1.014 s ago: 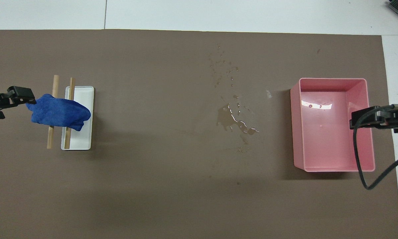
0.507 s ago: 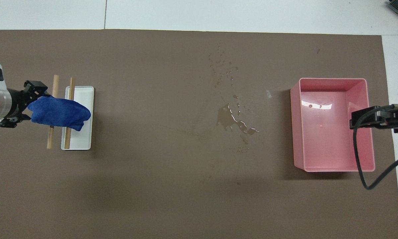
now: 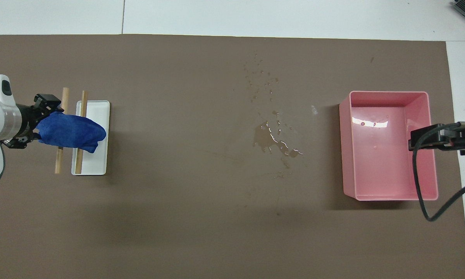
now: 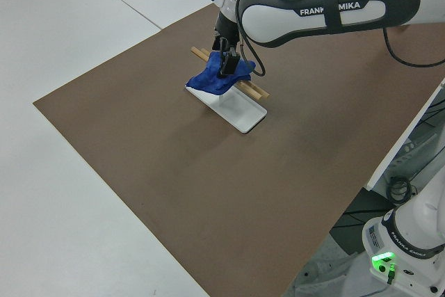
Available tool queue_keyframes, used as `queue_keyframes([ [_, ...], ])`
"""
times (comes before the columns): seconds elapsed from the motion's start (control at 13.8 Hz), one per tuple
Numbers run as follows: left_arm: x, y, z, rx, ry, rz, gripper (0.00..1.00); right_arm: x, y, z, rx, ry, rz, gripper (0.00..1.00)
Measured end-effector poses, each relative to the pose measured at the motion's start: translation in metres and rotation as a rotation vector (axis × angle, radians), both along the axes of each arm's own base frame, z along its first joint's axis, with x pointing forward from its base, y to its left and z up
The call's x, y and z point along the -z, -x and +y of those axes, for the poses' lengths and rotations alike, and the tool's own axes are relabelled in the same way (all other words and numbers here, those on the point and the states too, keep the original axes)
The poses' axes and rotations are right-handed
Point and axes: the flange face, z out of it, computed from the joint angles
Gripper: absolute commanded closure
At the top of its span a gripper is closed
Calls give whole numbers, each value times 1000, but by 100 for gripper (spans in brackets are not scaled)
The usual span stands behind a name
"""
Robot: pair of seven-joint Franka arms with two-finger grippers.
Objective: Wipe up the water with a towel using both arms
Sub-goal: 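Move the left gripper onto the blue towel and grasp it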
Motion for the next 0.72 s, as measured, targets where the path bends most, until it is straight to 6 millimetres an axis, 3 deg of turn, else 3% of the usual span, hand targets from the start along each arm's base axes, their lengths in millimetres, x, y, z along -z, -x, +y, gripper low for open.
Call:
queue_keyframes([
  [0.14,4,0,0,1,0,6,51,0,0,0,0,0,0,0],
  [0.29,5,1,0,2,-2,8,99,0,0,0,0,0,0,0],
  [0.72,1,-1,3,3,-7,5,100,0,0,0,0,0,0,0],
])
